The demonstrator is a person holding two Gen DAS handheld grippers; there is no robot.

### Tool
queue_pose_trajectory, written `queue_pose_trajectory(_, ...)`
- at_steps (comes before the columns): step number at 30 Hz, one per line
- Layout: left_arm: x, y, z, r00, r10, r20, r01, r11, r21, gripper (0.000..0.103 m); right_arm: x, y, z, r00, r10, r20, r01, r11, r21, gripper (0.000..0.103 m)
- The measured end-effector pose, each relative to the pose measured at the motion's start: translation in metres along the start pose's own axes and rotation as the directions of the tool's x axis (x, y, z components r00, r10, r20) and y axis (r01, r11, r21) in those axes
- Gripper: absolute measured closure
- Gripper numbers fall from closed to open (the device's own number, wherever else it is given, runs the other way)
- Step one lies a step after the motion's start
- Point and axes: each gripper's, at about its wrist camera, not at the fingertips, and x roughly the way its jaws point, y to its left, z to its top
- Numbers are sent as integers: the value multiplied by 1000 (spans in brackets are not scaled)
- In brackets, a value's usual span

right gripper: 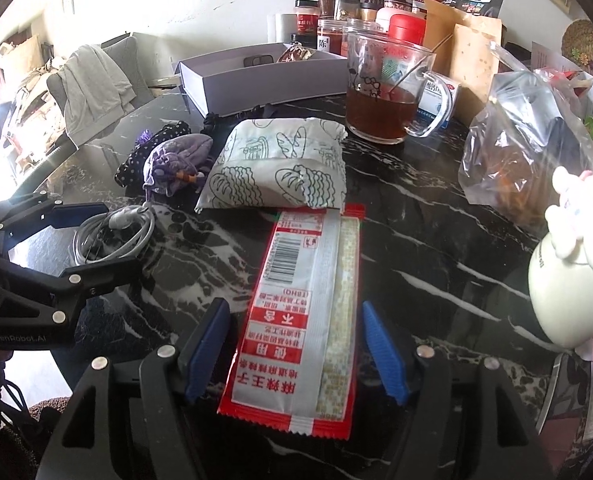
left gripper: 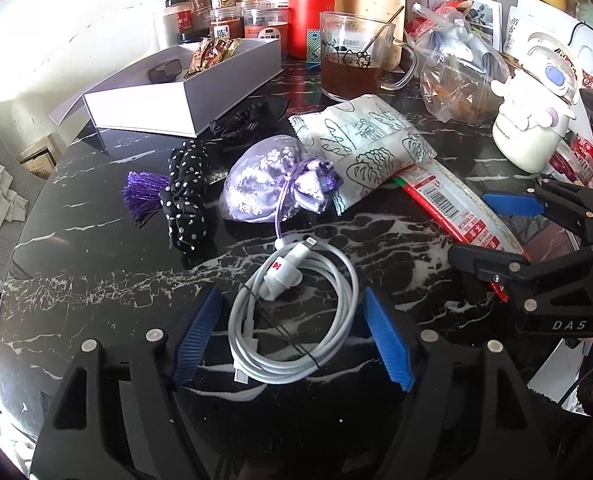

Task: Organize objects
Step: 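Close left gripper on white cable coil while right gripper grasps red-and-white packet, then lift red-and-white packet with right gripper toward white box while left gripper holds cable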

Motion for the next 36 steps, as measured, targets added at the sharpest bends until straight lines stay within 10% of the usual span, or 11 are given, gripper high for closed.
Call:
queue_pose_trajectory(6,1,0,1,1000,-2,11,2,1000,4,32,2,-3,1,1000,-5,18,5,1000,11,30)
queue_pose_trajectory(11,-2,-2,0,1000,-16,14,15,1000,22,45,1,-6,2,1000,2,22,-3,1000,3,52)
queue_pose_trajectory(36,-30,0,1,999,-27,21,28,999,-32,47,-30,-22,-12,999,15,39,-17,999,51,55)
